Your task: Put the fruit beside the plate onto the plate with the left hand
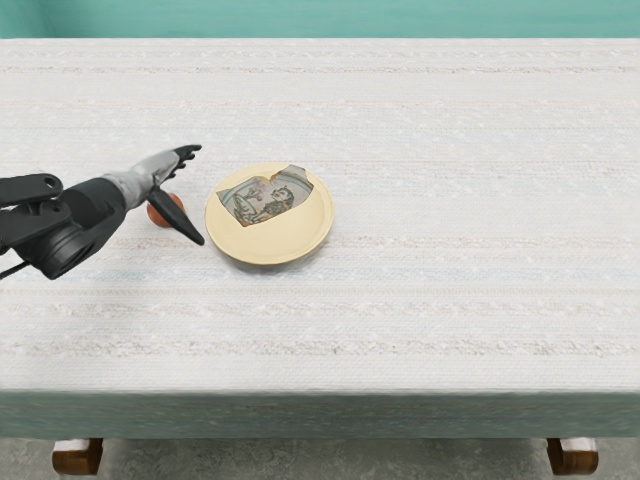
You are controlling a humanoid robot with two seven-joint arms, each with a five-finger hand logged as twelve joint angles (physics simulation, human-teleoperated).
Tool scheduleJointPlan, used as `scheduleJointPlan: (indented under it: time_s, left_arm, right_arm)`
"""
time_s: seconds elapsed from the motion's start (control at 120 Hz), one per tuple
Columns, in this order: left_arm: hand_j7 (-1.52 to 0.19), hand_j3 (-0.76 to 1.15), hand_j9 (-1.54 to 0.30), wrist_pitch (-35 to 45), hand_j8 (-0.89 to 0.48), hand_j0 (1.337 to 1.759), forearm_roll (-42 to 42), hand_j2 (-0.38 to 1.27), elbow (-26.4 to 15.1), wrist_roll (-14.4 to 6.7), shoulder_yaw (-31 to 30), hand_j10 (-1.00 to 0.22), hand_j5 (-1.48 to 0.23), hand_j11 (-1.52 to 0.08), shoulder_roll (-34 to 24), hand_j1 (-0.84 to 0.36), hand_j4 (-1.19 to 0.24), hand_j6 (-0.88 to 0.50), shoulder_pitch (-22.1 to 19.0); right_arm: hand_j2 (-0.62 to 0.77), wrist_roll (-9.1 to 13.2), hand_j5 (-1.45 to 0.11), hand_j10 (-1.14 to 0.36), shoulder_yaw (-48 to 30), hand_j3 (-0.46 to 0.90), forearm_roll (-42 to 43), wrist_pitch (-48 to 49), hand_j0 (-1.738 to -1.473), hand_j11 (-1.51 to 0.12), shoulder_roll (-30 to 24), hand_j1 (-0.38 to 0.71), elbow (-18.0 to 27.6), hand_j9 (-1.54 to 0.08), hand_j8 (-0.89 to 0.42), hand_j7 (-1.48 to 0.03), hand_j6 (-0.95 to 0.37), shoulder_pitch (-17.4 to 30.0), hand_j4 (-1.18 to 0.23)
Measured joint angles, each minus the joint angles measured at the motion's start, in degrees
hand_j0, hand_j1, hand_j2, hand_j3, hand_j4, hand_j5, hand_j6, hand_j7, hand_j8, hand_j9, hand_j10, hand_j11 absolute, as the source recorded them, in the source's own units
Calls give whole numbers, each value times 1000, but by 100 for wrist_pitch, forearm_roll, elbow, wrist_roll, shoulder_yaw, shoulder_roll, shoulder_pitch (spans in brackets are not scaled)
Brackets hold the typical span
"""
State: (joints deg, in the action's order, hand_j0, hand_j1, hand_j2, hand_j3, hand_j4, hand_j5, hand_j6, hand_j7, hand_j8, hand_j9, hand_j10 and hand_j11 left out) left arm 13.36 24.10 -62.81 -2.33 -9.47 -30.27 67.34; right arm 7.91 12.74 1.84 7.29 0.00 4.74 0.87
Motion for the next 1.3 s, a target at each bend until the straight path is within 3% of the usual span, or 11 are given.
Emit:
scheduleJointPlan:
  time_s: [0.417, 0.725, 0.975, 1.258, 1.275, 1.292, 1.3]
  left_arm:
    - [-247, 0, -247, 252, -191, 1658, 112, 40, 242, 22, -435, -191, -247, -247, 4, 122, -191, -191, -11]
    - [-423, 0, -423, 444, -326, 1658, 122, 78, 548, -74, -479, -325, -423, -423, 99, -33, -325, -326, 21]
    - [-509, 0, -509, 440, -392, 1658, 128, 81, 382, -243, -546, -391, -509, -509, 136, -116, -391, -392, 95]
    - [-574, 0, -575, 444, -443, 1658, 230, 91, 345, -299, -726, -424, -574, -517, 136, -179, -443, -443, 113]
    - [-581, 0, -582, 445, -452, 1658, 240, 92, 346, -300, -730, -406, -580, -580, 136, -188, -452, -452, 113]
    - [-591, 0, -593, 444, -457, 1658, 249, 93, 345, -298, -733, -423, -590, -512, 136, -196, -458, -458, 114]
    - [-592, 0, -594, 446, -462, 1658, 255, 94, 345, -298, -734, -398, -591, -594, 136, -200, -463, -463, 114]
  right_arm:
    - [0, 0, 0, 0, 0, 0, 0, 0, -1658, 0, 0, -349, 0, 0, 0, 0, 0, 0, 0]
    - [0, 0, 0, 0, 0, 0, -1, 0, -1658, 0, 0, -349, 0, 0, 0, 0, 0, 0, 0]
    - [0, 0, 0, 0, 0, 0, 0, 0, -1658, 0, 0, -349, 0, 0, 0, 0, 0, 0, 0]
    - [0, 0, 0, 0, 0, 0, 0, 1, -1658, 0, 0, -349, 0, 0, 0, 0, 0, 0, 0]
    - [0, 0, 0, 0, 0, 0, 0, 1, -1658, 0, 0, -349, 0, 0, 0, 0, 0, 0, 0]
    - [0, 0, 0, 0, 0, 0, 0, 0, -1658, 0, 0, -349, 0, 0, 0, 0, 0, 0, 0]
    - [0, 0, 0, 0, 0, 0, 0, 0, -1658, 0, 0, -349, 0, 0, 0, 0, 0, 1, 0]
